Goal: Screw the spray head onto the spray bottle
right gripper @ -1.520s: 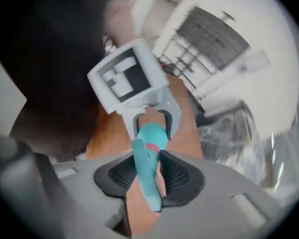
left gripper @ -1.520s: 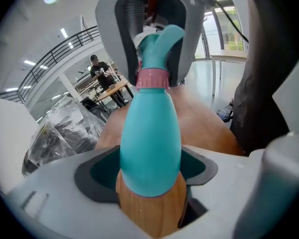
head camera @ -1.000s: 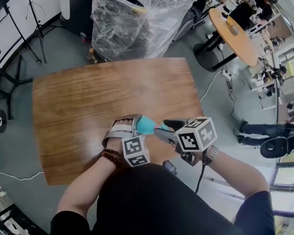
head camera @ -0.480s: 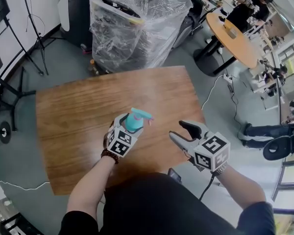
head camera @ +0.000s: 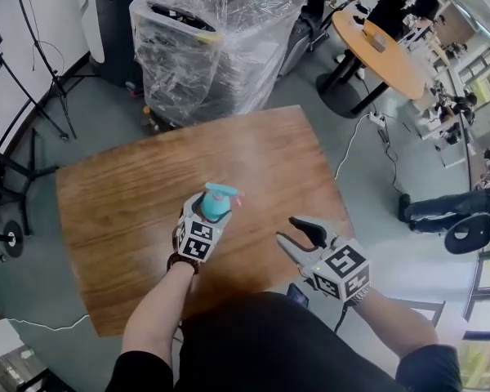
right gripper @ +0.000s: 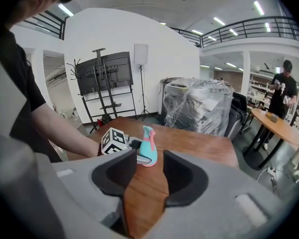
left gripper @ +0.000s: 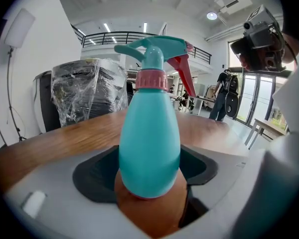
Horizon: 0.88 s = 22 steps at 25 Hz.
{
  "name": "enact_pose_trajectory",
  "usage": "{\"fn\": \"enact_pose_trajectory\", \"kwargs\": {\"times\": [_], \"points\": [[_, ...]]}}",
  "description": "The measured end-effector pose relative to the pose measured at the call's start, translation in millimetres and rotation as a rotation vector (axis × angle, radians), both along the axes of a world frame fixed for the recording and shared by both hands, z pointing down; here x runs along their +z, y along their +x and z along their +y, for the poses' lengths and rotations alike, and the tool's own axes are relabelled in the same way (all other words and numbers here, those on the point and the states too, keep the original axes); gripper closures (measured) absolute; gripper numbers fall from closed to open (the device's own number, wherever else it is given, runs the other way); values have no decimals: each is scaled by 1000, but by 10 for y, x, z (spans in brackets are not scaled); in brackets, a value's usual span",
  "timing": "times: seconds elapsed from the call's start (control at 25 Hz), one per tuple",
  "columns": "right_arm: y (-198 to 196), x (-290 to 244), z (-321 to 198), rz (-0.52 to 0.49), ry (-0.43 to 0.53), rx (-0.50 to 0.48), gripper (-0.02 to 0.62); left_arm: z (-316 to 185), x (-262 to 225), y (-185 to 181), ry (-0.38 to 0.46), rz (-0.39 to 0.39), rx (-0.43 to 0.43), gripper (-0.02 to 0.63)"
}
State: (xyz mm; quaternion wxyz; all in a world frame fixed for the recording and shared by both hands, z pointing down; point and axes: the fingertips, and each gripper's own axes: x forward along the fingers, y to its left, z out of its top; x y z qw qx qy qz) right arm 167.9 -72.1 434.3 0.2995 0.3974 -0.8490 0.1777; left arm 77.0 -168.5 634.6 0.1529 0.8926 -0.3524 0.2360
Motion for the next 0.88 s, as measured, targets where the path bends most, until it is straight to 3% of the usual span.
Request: {"fn": "enact_pose_trajectory", "kwargs": {"times": [0.44,0.56,0.64,0.72,0.88], "points": [[-111,113,25,-59,8,13,453,175,14,-21,1,-67,47,190],[-183,148,12,-75,27,8,484,278,-187,-145,25,-49,19,193],[-252,171,11,-83,42,-5,541,370,-407,-235,50,-31,-3,208],[-324,185,14,-94,60,-25,601,484,-678,-281,79,-6,-15,272],[-468,203,7,-131,89,-62,601,708,-1158,-294,114,55,-28,463]]}}
